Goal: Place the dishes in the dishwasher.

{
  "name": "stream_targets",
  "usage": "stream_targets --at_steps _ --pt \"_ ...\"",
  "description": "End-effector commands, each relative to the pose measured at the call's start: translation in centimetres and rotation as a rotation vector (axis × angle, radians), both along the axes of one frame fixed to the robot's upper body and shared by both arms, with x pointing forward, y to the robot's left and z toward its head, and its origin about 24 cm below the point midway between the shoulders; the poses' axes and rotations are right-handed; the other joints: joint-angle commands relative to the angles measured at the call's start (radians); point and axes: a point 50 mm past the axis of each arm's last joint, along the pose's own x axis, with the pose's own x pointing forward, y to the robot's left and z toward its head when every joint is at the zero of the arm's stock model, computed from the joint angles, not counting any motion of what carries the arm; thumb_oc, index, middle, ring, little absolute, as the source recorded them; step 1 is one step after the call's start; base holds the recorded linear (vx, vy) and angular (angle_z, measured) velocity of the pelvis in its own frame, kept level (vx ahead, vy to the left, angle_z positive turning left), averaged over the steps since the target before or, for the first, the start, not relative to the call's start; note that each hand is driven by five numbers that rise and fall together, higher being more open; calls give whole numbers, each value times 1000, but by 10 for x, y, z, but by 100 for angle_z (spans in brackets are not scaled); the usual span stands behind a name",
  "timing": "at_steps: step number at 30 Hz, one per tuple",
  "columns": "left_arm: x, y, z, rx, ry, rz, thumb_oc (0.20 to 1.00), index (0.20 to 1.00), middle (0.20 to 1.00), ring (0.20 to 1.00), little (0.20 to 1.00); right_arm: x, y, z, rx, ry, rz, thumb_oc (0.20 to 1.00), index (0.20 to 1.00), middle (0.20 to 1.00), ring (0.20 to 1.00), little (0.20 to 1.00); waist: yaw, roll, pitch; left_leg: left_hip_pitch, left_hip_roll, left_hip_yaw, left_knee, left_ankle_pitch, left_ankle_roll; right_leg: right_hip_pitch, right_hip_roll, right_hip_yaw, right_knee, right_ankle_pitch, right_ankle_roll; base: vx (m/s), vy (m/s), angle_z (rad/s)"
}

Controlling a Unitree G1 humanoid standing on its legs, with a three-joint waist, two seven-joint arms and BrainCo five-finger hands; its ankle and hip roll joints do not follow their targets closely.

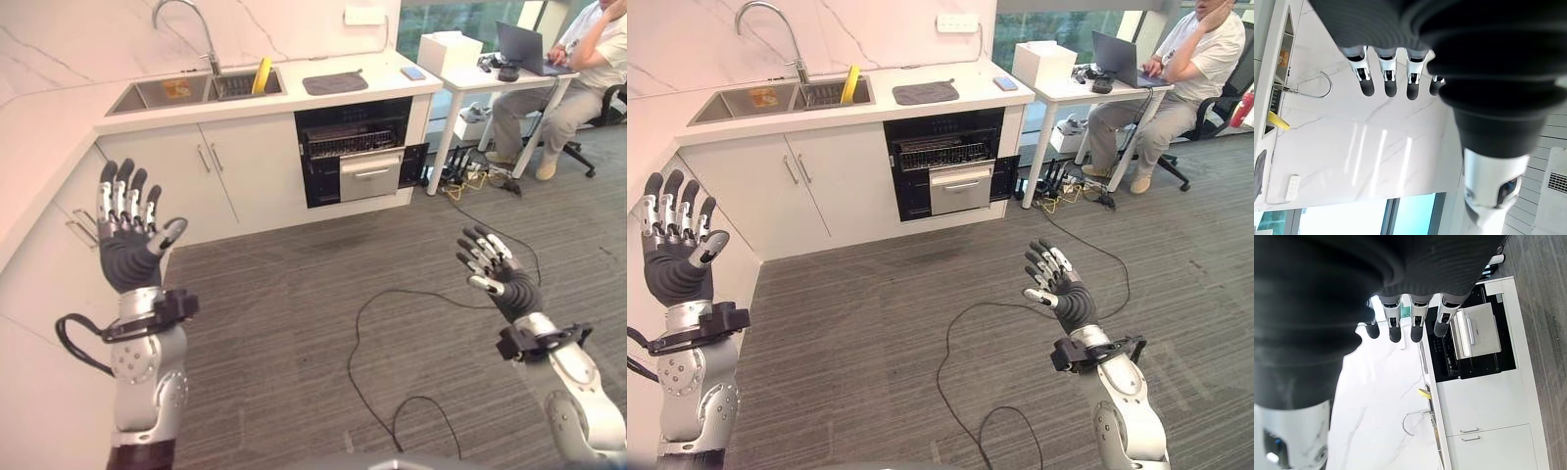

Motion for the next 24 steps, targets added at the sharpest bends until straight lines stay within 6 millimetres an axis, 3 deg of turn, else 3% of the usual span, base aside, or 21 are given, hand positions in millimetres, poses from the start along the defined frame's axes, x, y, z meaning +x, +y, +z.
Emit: stream_targets --at_steps 1,2,3,4,5,7,14,18,19,21,24 --pt "11 -8 47 98 -239 -49 1000 1000 1000 1000 1000 18 5 65 -40 -358 -39 1000 1000 1000 1000 1000 30 -24 126 -152 34 -49 272 -116 -25 -90 -108 11 259 -82 16 -287 -108 37" --pt "17 -16 58 111 -286 -71 1000 1000 1000 1000 1000 25 5 76 -69 -408 -71 1000 1000 1000 1000 1000 40 -23 160 -217 37 -56 338 -143 -22 -138 -122 3 306 -135 5 -269 -101 34" --pt "20 -19 64 114 -303 -80 1000 1000 1000 1000 1000 28 5 82 -90 -431 -90 1000 1000 1000 1000 1000 42 -23 171 -256 40 -60 379 -158 -23 -169 -132 6 342 -150 -3 -417 -20 23" --pt "25 -28 77 107 -350 -99 1000 1000 1000 1000 1000 37 6 101 -114 -486 -108 1000 1000 1000 1000 1000 44 -21 211 -360 44 -68 493 -204 -7 -292 -173 27 489 -191 -2 -333 38 20" --pt "26 -30 79 106 -359 -100 1000 1000 1000 1000 1000 38 6 104 -108 -491 -107 1000 1000 1000 1000 1000 44 -22 217 -393 45 -74 535 -224 -9 -317 -177 37 518 -209 -4 -423 93 8" --pt "28 -37 86 99 -393 -104 1000 1000 1000 1000 1000 50 11 116 -131 -498 -121 1000 1000 1000 1000 1000 36 -18 261 -511 68 -88 702 -286 -7 -452 -202 91 691 -266 -12 -307 89 -2" --pt "35 -45 92 93 -411 -91 1000 1000 1000 1000 1000 68 10 124 -168 -461 -151 1000 1000 1000 1000 1000 23 -35 311 -733 112 -140 980 -369 -8 -671 -201 163 894 -326 -32 -208 19 -18" --pt "35 -44 91 98 -400 -88 1000 1000 1000 1000 1000 71 3 125 -157 -444 -199 1000 1000 1000 1000 1000 32 -34 310 -748 123 -147 1002 -394 -13 -702 -200 174 943 -359 -19 -30 -3 11" --pt "35 -43 91 102 -401 -87 1000 1000 1000 1000 1000 72 0 125 -155 -439 -212 1000 1000 1000 1000 1000 34 -36 312 -759 124 -146 999 -372 -7 -714 -204 172 942 -341 -25 -28 -27 5" --pt "36 -42 93 100 -398 -94 1000 1000 1000 1000 1000 76 -3 123 -138 -406 -220 1000 1000 1000 1000 1000 40 -35 304 -746 126 -148 1003 -398 -13 -707 -207 176 954 -364 -12 6 -29 5" --pt "40 -41 91 97 -374 -114 1000 1000 1000 1000 1000 88 -6 120 -103 -375 -253 1000 1000 1000 1000 1000 53 -30 296 -725 130 -146 975 -389 -14 -694 -216 171 946 -361 -6 1 -25 5"
